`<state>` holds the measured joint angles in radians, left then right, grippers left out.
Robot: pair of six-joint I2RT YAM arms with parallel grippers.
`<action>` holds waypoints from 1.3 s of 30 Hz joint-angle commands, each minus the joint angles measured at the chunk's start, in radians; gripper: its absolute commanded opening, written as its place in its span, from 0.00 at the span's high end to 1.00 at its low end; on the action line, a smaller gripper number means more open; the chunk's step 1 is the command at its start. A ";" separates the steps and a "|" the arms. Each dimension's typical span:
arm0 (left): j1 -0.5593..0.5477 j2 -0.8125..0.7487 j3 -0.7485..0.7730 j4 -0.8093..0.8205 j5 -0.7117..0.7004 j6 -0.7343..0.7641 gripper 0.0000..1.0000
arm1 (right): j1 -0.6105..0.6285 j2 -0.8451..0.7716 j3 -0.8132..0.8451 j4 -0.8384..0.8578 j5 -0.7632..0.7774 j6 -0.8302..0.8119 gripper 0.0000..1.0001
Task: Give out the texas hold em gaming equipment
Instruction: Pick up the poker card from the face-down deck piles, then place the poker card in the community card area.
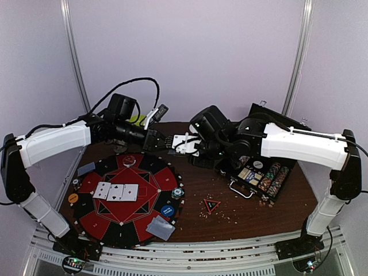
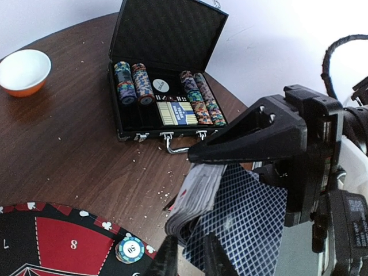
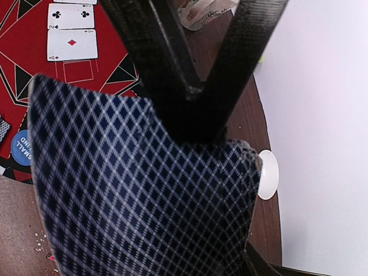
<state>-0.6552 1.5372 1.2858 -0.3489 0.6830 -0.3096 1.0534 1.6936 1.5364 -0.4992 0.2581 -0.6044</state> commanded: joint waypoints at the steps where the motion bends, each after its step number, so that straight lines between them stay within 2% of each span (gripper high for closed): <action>1: 0.007 0.007 0.027 -0.012 0.041 0.027 0.91 | 0.000 0.005 0.025 0.008 0.021 -0.005 0.56; 3: 0.007 0.005 0.028 -0.013 0.050 0.030 1.00 | -0.002 0.003 0.024 0.009 0.022 -0.004 0.56; 11: 0.042 -0.083 -0.002 0.034 -0.036 0.024 1.00 | -0.016 -0.010 0.005 0.021 0.028 0.001 0.56; 18: 0.074 -0.159 -0.067 0.099 -0.028 -0.002 1.00 | -0.028 -0.020 -0.006 0.031 0.030 0.005 0.56; 22: 0.084 -0.166 -0.052 0.064 -0.042 0.008 1.00 | -0.031 -0.017 -0.003 0.030 0.033 0.005 0.56; 27: 0.198 -0.246 -0.048 -0.036 -0.152 0.025 1.00 | -0.036 -0.026 -0.014 0.033 0.037 0.010 0.56; 31: 0.293 -0.370 -0.158 0.018 -0.285 -0.115 1.00 | -0.037 -0.033 -0.015 0.034 0.035 0.011 0.56; 34: 0.294 -0.457 -0.350 0.147 -0.413 -0.334 1.00 | -0.037 -0.031 -0.011 0.033 0.032 0.012 0.56; 37: 0.258 -0.530 -0.595 0.322 -0.530 -0.611 1.00 | -0.037 -0.031 -0.009 0.032 0.029 0.013 0.56; 39: 0.179 -0.557 -0.713 0.392 -0.658 -0.720 1.00 | -0.037 -0.031 -0.007 0.030 0.027 0.014 0.56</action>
<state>-0.3840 1.0004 0.7769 -0.1402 0.2794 -0.6861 1.0206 1.6932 1.5288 -0.4770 0.2733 -0.5999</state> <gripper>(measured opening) 0.005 0.442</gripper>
